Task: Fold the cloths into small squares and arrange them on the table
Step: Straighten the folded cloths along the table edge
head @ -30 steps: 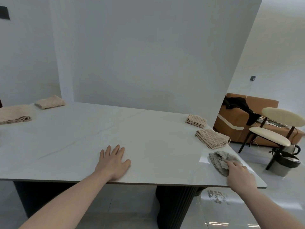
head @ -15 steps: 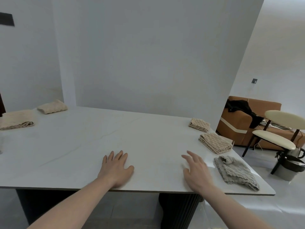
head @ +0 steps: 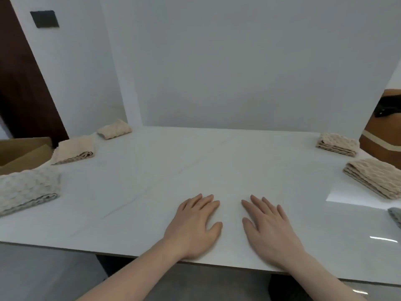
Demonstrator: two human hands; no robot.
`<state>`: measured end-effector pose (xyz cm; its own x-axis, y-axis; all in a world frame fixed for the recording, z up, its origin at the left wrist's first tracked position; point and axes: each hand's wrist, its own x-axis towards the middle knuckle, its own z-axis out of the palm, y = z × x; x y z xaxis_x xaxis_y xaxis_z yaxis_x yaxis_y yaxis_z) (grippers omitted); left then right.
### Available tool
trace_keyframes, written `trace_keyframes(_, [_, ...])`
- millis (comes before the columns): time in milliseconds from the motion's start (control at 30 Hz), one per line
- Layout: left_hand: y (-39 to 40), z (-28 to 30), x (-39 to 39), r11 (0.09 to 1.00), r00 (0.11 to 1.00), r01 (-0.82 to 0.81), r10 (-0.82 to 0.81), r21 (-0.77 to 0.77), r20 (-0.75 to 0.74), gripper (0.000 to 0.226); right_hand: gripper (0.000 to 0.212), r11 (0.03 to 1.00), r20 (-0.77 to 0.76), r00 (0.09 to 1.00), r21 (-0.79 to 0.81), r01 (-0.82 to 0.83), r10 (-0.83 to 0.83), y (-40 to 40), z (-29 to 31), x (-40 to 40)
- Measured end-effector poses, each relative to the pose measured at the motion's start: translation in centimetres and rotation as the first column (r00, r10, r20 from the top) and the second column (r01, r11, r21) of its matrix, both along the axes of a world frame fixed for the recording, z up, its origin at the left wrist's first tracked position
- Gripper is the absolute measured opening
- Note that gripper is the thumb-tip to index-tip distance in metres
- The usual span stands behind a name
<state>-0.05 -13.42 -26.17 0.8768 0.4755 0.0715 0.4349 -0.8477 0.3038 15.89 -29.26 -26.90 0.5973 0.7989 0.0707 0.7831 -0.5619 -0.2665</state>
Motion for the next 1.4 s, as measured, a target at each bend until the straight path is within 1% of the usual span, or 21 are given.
trace_keyframes(133, [0.2,-0.6,0.1,1.0,1.0,0.007,-0.007,0.021,-0.006,0.066,0.059,1.0,0.012,1.0,-0.008,-0.002,0.002,-0.4,0.0,0.1])
trace_keyframes(300, [0.1,0.6,0.0,1.0,0.999,0.001,-0.002,-0.03,-0.054,0.069,0.062,1.0,-0.089,0.996,-0.013,0.027,-0.028,-0.3,1.0,-0.8])
trace_keyframes(333, [0.0,1.1,0.0,0.999,0.996,0.001,-0.005,-0.054,-0.085,0.069,0.063,0.998,-0.114,0.993,-0.049,0.035,-0.04,-0.2,1.6,-1.0])
trace_keyframes(400, [-0.3,3.0,0.2,0.992,0.986,-0.003,-0.018,-0.124,-0.167,0.068,0.064,0.984,-0.193,0.978,-0.171,0.046,-0.079,0.3,3.6,-1.5])
trace_keyframes(467, [-0.6,5.9,-0.1,0.973,0.963,-0.036,-0.027,-0.23,-0.268,0.066,0.066,0.957,-0.337,0.933,-0.288,0.026,-0.127,1.0,6.6,-2.3])
trace_keyframes(533, [-0.7,9.5,-1.4,0.928,0.944,-0.137,0.017,-0.346,-0.329,0.063,0.066,0.946,-0.504,0.845,-0.325,0.009,-0.181,1.7,10.3,-3.8])
trace_keyframes(600, [-0.9,12.7,-4.3,0.851,0.931,-0.298,0.158,-0.432,-0.33,0.059,0.066,0.948,-0.616,0.762,-0.317,-0.012,-0.197,2.1,13.8,-5.9])
trace_keyframes(633, [-1.0,14.2,-6.3,0.814,0.917,-0.363,0.226,-0.454,-0.329,0.057,0.066,0.951,-0.644,0.742,-0.307,-0.029,-0.185,2.3,15.4,-7.1])
trace_keyframes(700, [-0.9,16.2,-11.0,0.752,0.887,-0.447,0.306,-0.484,-0.345,0.056,0.064,0.961,-0.681,0.717,-0.27,-0.059,-0.147,3.1,17.8,-9.3])
trace_keyframes(767, [0.0,17.3,-15.9,0.679,0.844,-0.531,0.377,-0.506,-0.381,0.061,0.062,0.968,-0.717,0.687,-0.235,-0.082,-0.116,4.6,19.2,-11.5])
trace_keyframes(833, [1.7,17.7,-20.5,0.58,0.776,-0.63,0.484,-0.516,-0.404,0.068,0.061,0.965,-0.734,0.674,-0.227,-0.13,-0.082,6.6,19.9,-13.5])
trace_keyframes(900, [4.0,18.2,-24.2,0.493,0.707,-0.698,0.587,-0.519,-0.394,0.059,0.063,0.954,-0.745,0.666,-0.224,-0.198,-0.037,9.4,20.2,-15.6])
trace_keyframes(967, [6.8,18.6,-27.1,0.44,0.654,-0.735,0.659,-0.516,-0.371,0.05,0.064,0.949,-0.748,0.664,-0.208,-0.238,0.002,12.7,20.4,-17.1])
trace_keyframes(1067, [11.9,17.8,-30.5,0.364,0.595,-0.761,0.722,-0.536,-0.354,0.056,0.065,0.948,-0.745,0.667,-0.198,-0.251,0.022,18.4,20.5,-19.3])
trace_keyframes(1167, [17.3,16.9,-33.2,0.308,0.566,-0.77,0.734,-0.559,-0.376,0.063,0.065,0.95,-0.754,0.657,-0.21,-0.231,-0.007,23.9,20.4,-21.6])
trace_keyframes(1233, [20.6,16.7,-34.5,0.284,0.567,-0.766,0.721,-0.577,-0.397,0.067,0.065,0.951,-0.77,0.637,-0.23,-0.207,-0.047,27.0,20.4,-23.3])
trace_keyframes(1333, [25.5,16.2,-35.5,0.306,0.613,-0.737,0.679,-0.602,-0.404,0.068,0.066,0.953,-0.786,0.612,-0.247,-0.177,-0.09,30.4,19.8,-25.3])
trace_keyframes(1400, [28.2,16.0,-36.0,0.297,0.609,-0.745,0.668,-0.597,-0.428,0.068,0.067,0.946,-0.785,0.606,-0.28,-0.163,-0.128,32.1,19.5,-26.4])
